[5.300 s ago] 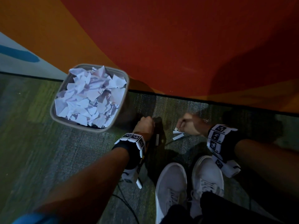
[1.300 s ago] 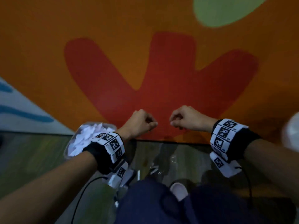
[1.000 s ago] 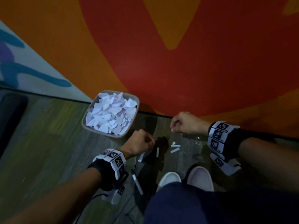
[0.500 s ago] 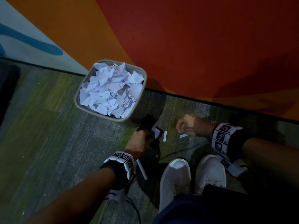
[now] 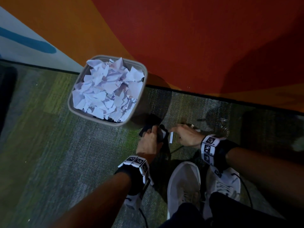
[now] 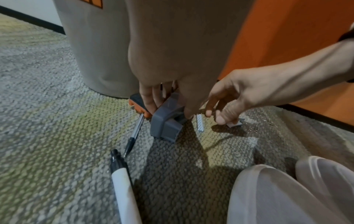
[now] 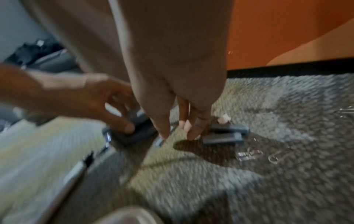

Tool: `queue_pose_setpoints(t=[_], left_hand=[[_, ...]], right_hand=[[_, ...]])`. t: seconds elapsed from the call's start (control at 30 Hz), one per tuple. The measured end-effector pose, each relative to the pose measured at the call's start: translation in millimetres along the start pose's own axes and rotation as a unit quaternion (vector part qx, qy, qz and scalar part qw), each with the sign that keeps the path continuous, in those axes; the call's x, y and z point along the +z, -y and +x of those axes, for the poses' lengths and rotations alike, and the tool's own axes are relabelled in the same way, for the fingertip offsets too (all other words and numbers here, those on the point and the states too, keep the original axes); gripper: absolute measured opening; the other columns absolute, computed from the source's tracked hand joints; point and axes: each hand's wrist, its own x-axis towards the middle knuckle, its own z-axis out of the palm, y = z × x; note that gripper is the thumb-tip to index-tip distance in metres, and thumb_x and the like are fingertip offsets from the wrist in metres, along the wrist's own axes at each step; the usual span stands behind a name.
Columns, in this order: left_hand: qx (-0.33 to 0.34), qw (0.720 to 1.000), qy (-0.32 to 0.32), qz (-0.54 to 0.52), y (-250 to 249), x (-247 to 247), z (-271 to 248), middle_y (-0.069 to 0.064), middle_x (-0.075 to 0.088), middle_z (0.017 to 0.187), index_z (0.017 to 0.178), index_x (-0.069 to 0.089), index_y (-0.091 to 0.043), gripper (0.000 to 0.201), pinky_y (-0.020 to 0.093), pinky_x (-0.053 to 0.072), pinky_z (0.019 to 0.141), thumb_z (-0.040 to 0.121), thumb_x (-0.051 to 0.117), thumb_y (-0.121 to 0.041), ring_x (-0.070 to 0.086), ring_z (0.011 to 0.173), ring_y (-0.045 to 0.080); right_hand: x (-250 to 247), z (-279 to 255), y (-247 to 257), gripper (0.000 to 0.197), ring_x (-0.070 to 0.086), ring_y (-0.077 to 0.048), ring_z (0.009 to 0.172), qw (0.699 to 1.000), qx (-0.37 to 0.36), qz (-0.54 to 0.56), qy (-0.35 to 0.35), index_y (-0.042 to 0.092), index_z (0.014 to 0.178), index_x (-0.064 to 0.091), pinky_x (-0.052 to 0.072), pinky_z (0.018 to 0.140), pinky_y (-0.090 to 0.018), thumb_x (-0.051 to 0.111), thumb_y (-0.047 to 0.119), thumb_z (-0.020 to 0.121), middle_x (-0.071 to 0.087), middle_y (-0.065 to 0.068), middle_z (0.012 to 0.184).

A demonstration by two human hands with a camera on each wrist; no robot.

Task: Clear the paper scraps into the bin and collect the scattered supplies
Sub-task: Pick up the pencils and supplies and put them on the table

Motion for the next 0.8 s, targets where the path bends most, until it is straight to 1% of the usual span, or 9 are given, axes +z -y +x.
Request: queue_pose_setpoints(t=[0.07, 0.13, 0.27, 0.37, 0.43, 0.53, 0.6, 0.7, 0.8], left_hand=[[-0.003, 1.0, -0.003, -0.004, 0, 2, 2, 0.013, 0.058, 0.122, 0.136, 0.038, -0.015, 0.059, 0.05, 0.05, 0.088, 0.087, 0.068, -0.025, 0.057, 0.112, 0.037], [0.0, 1.0, -0.012, -0.016, 0, 1, 4, 0.013, 0.061, 0.119, 0.131, 0.042, -0.014, 0.051, 0.048, 0.05, 0.087, 0.087, 0.066, -0.024, 0.06, 0.109, 0.037], [-0.001, 0.999, -0.029, -0.046, 1, -4, 6, 0.015, 0.065, 0.115, 0.13, 0.048, -0.017, 0.046, 0.047, 0.052, 0.083, 0.088, 0.064, -0.024, 0.063, 0.104, 0.04], [0.016, 0.997, -0.035, -0.069, -5, -11, 7, 0.017, 0.069, 0.108, 0.129, 0.049, -0.022, 0.047, 0.048, 0.054, 0.082, 0.085, 0.064, -0.025, 0.065, 0.1, 0.042], [0.035, 0.995, -0.034, -0.082, -13, -18, 6, 0.015, 0.069, 0.108, 0.128, 0.049, -0.024, 0.05, 0.049, 0.055, 0.082, 0.081, 0.066, -0.026, 0.065, 0.101, 0.04], [0.063, 0.993, -0.039, -0.095, -29, -32, 2, 0.009, 0.068, 0.11, 0.127, 0.047, -0.032, 0.058, 0.045, 0.055, 0.083, 0.074, 0.07, -0.028, 0.066, 0.101, 0.033], [0.077, 0.99, -0.044, -0.107, -48, -49, -2, 0.008, 0.067, 0.109, 0.128, 0.048, -0.031, 0.06, 0.043, 0.054, 0.084, 0.074, 0.072, -0.029, 0.065, 0.102, 0.031], [0.112, 0.983, -0.062, -0.135, -84, -87, -16, 0.008, 0.069, 0.112, 0.131, 0.052, -0.025, 0.061, 0.038, 0.055, 0.087, 0.075, 0.075, -0.029, 0.066, 0.103, 0.027], [0.159, 0.973, -0.082, -0.144, -121, -128, -30, 0.001, 0.07, 0.106, 0.13, 0.054, -0.022, 0.057, 0.024, 0.048, 0.078, 0.078, 0.078, -0.022, 0.066, 0.098, 0.019]], right_hand=[[7, 1, -2, 0.059, 0.048, -0.03, 0.119, 0.999, -0.015, -0.032, -0.016, 0.025, 0.139, 0.053, 0.039, 0.084, -0.035, 0.054, -0.002, 0.086, 0.051, -0.006, 0.116], [13, 0, -5, 0.049, 0.044, -0.029, 0.114, 0.997, -0.022, -0.071, -0.038, 0.026, 0.13, 0.058, 0.036, 0.082, -0.036, 0.053, 0.001, 0.088, 0.042, -0.002, 0.107], [18, -6, -13, 0.021, 0.04, -0.03, 0.116, 0.99, -0.028, -0.126, -0.051, 0.016, 0.111, 0.063, 0.044, 0.084, -0.043, 0.054, 0.01, 0.093, 0.042, -0.008, 0.119], [10, -12, -18, 0.013, 0.042, -0.026, 0.107, 0.994, -0.012, -0.095, -0.044, 0.011, 0.089, 0.067, 0.043, 0.083, -0.041, 0.055, 0.013, 0.091, 0.044, -0.005, 0.105], [-2, -19, -17, 0.016, 0.052, -0.023, 0.099, 0.996, 0.014, 0.013, -0.085, 0.012, 0.08, 0.068, 0.04, 0.078, -0.032, 0.055, 0.006, 0.087, 0.052, -0.001, 0.094], [-30, -40, -12, 0.016, 0.063, -0.015, 0.081, 0.976, 0.072, 0.129, -0.159, 0.013, 0.083, 0.072, 0.04, 0.059, -0.019, 0.059, 0.006, 0.091, 0.069, 0.0, 0.085], [-52, -62, -9, 0.006, 0.063, -0.013, 0.076, 0.962, 0.082, 0.163, -0.204, 0.011, 0.088, 0.073, 0.043, 0.06, -0.02, 0.068, 0.013, 0.09, 0.07, 0.0, 0.083], [-85, -100, -5, 0.007, 0.063, -0.013, 0.078, 0.941, 0.084, 0.209, -0.253, 0.009, 0.089, 0.073, 0.046, 0.068, -0.024, 0.071, 0.016, 0.089, 0.066, 0.004, 0.077], [-121, -144, -1, 0.013, 0.064, -0.012, 0.079, 0.922, 0.095, 0.209, -0.312, 0.006, 0.096, 0.076, 0.046, 0.069, -0.018, 0.074, 0.015, 0.087, 0.068, 0.001, 0.081]])
